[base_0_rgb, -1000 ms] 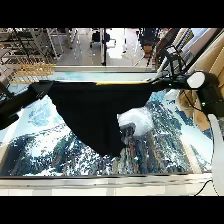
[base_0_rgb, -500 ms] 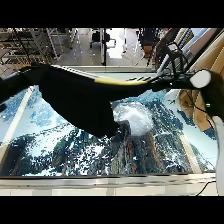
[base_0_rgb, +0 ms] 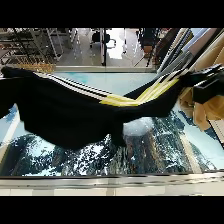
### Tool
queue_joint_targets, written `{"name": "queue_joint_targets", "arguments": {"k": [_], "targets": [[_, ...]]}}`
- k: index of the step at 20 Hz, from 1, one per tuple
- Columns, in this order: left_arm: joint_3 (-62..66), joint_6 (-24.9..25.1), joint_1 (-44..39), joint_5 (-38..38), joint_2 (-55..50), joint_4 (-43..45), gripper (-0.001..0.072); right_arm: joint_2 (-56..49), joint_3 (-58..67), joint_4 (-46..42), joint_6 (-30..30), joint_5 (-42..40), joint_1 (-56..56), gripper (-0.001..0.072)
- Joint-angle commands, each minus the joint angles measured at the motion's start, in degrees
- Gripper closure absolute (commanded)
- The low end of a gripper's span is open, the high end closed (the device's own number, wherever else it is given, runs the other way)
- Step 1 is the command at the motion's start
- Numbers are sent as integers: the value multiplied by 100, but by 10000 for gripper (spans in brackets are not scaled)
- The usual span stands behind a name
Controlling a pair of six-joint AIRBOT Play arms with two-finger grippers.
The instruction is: Fold the clothes and pants, and hang the long-sleeved shirts on hangers.
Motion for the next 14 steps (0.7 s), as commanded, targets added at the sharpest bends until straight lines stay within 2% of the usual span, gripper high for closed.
{"name": "queue_joint_targets", "arguments": {"k": [1,3,8,10,14], "targets": [[55,-107,-2,44,107,-424,680,232,0,-87,118,-758,2,696],[286,13,-2,-74,225,-437,681,323,2,24,118,-802,4,696],[1185,31,-2,-332,529,-466,680,997,0,42,153,188,2,696],[1421,33,-2,-330,664,-654,680,1373,0,42,348,402,4,696],[1561,-35,-2,-299,772,-737,680,1904,2,-28,691,197,4,697]]}}
